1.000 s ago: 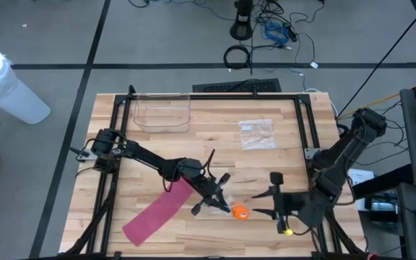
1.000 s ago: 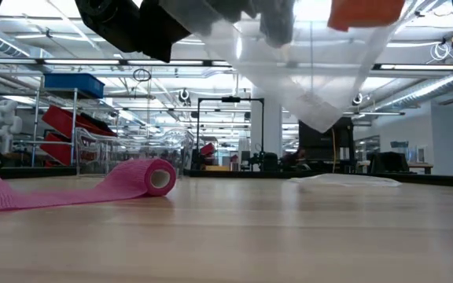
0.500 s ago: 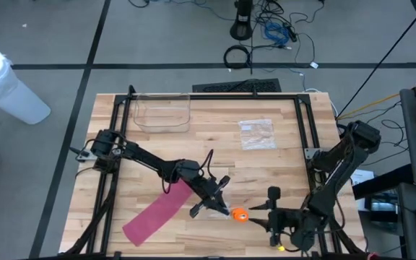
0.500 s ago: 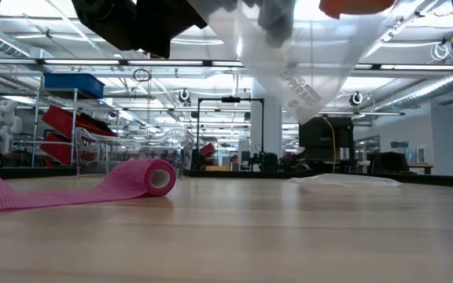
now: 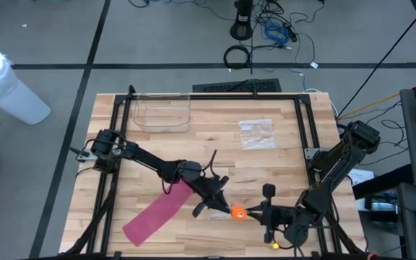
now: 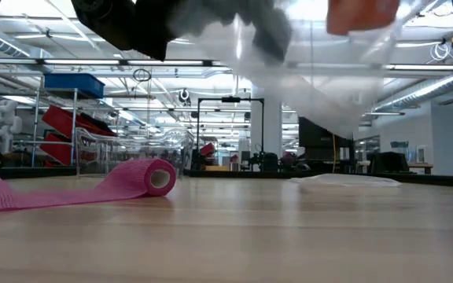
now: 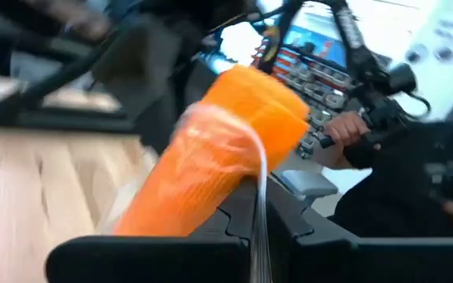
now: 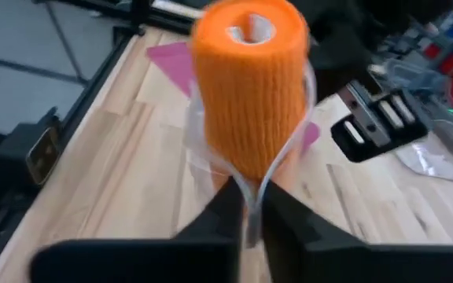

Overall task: Roll bandage
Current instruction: Put the rolled orange bandage into the transparent zip bag

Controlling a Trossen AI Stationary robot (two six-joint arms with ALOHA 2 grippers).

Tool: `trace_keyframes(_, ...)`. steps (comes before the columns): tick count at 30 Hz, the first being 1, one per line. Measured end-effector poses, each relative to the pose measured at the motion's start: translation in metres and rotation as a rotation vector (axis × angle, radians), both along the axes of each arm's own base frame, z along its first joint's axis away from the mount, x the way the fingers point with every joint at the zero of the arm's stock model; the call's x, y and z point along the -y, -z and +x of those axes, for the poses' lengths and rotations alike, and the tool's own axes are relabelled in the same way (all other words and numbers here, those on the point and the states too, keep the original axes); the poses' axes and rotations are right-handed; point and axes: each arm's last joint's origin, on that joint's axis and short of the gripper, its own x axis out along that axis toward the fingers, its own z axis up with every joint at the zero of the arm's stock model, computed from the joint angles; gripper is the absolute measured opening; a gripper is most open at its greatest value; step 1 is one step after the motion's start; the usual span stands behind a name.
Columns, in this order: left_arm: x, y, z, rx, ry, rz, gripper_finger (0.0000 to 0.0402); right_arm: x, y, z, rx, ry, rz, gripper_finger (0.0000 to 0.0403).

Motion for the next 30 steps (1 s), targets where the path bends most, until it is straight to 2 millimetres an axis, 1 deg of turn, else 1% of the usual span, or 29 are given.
trace_keyframes(3,-0.004,0.004,0.001,-0.085,-0.013,-0.042,0.0015,0.001,0.0,-0.001,-0.007,0.012,0.018,0.0003)
trace_keyframes(5,-0.006,0.007,0.001,-0.126,-0.014,-0.039,0.0015,0.004,0.0,-0.003,-0.028,0.024,0.04,0.0001)
trace_keyframes(7,-0.011,0.008,0.001,-0.17,-0.022,-0.049,0.0015,0.011,-0.002,-0.008,-0.058,0.055,0.078,0.0001)
trace_keyframes(10,-0.021,0.003,0.0,-0.214,-0.051,-0.051,0.0015,0.023,-0.006,-0.017,-0.101,0.13,0.142,0.0)
trace_keyframes(13,-0.035,0.002,-0.002,-0.309,-0.103,-0.055,0.0015,0.038,-0.011,-0.02,-0.194,0.172,0.261,0.0)
trace_keyframes(16,-0.044,0.002,-0.003,-0.358,-0.164,-0.052,0.0015,0.047,-0.01,-0.016,-0.301,0.167,0.349,0.0001)
trace_keyframes(19,-0.052,0.003,-0.003,-0.401,-0.203,-0.084,0.0015,0.057,-0.008,-0.007,-0.35,0.182,0.378,0.0001)
trace_keyframes(22,-0.052,0.008,-0.003,-0.444,-0.236,-0.076,0.0015,0.063,-0.006,0.0,-0.348,0.197,0.342,0.0001)
trace_keyframes(24,-0.049,0.011,-0.004,-0.46,-0.228,-0.058,0.0015,0.064,-0.007,0.001,-0.304,0.221,0.299,0.0001)
trace_keyframes(27,-0.044,0.011,-0.005,-0.437,-0.206,-0.023,0.0015,0.062,-0.011,-0.003,-0.268,0.202,0.246,0.0001)
trace_keyframes(30,-0.041,0.011,-0.005,-0.421,-0.192,0.0,0.0015,0.059,-0.016,-0.009,-0.251,0.173,0.251,0.0003)
